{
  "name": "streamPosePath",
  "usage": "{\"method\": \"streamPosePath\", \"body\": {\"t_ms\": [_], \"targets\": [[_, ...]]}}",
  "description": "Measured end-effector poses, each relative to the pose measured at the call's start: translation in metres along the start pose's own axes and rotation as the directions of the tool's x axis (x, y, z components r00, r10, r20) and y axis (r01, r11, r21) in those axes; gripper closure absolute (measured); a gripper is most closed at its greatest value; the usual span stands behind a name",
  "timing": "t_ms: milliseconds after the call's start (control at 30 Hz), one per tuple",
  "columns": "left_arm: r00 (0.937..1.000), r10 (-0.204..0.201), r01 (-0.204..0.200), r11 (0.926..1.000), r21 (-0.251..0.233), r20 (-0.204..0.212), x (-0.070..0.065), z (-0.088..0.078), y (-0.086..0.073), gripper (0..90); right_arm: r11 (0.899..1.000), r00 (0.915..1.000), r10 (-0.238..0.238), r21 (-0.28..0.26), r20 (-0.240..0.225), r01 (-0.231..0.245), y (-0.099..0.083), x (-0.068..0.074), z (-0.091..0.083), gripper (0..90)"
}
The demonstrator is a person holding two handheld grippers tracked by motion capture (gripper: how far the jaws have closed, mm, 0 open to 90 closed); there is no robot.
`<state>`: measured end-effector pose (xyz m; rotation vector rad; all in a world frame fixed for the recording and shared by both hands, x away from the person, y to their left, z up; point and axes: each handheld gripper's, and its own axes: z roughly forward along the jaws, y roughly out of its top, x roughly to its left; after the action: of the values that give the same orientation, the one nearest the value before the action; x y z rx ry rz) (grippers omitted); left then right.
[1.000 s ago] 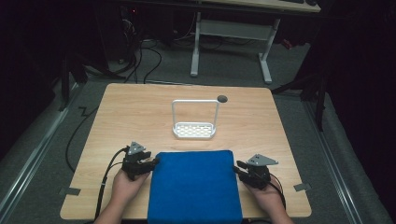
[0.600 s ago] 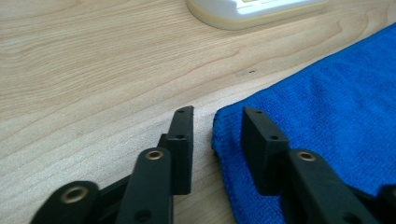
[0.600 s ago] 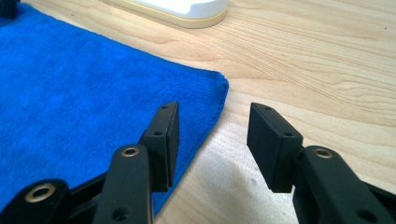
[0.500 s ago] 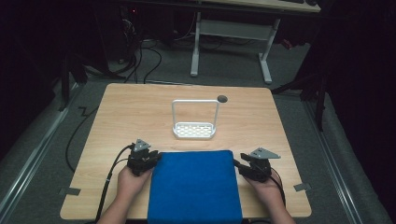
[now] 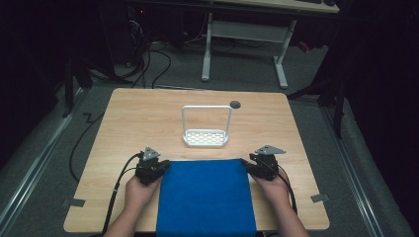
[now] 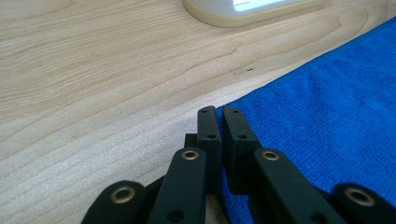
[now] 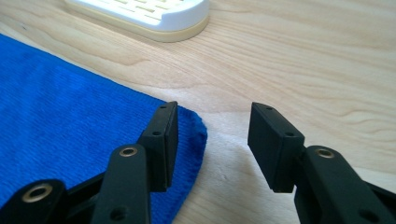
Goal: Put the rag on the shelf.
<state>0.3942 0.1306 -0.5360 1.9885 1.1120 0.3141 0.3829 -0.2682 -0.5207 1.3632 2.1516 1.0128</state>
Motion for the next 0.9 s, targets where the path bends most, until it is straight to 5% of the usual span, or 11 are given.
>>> {"method": "streamPosePath", "body": {"t_ms": [300,500,667,900], "targets": [[0.9999,-0.010,0.010,0.9999,-0.003,0.003,0.000,0.000,0.000,86.3,0.999,0.9996,-0.023,0.023,-0.017,0.023,-0.003,0.003,0.010,60.7],[0.9999,-0.012,0.012,0.9999,-0.003,0.007,0.001,0.000,0.000,86.1,1.000,0.9995,-0.022,0.022,-0.024,0.022,-0.004,0.007,0.011,73.5],[0.9998,-0.014,0.014,0.9999,-0.003,0.010,0.001,0.000,0.000,85.8,0.997,0.9969,-0.069,0.027,-0.039,0.070,-0.004,0.014,0.010,87.2],[0.9999,0.010,-0.010,0.9998,-0.016,0.003,-0.001,-0.003,-0.001,87.0,0.997,0.9956,-0.077,-0.001,-0.053,0.077,-0.004,0.016,0.005,88.4]]}}
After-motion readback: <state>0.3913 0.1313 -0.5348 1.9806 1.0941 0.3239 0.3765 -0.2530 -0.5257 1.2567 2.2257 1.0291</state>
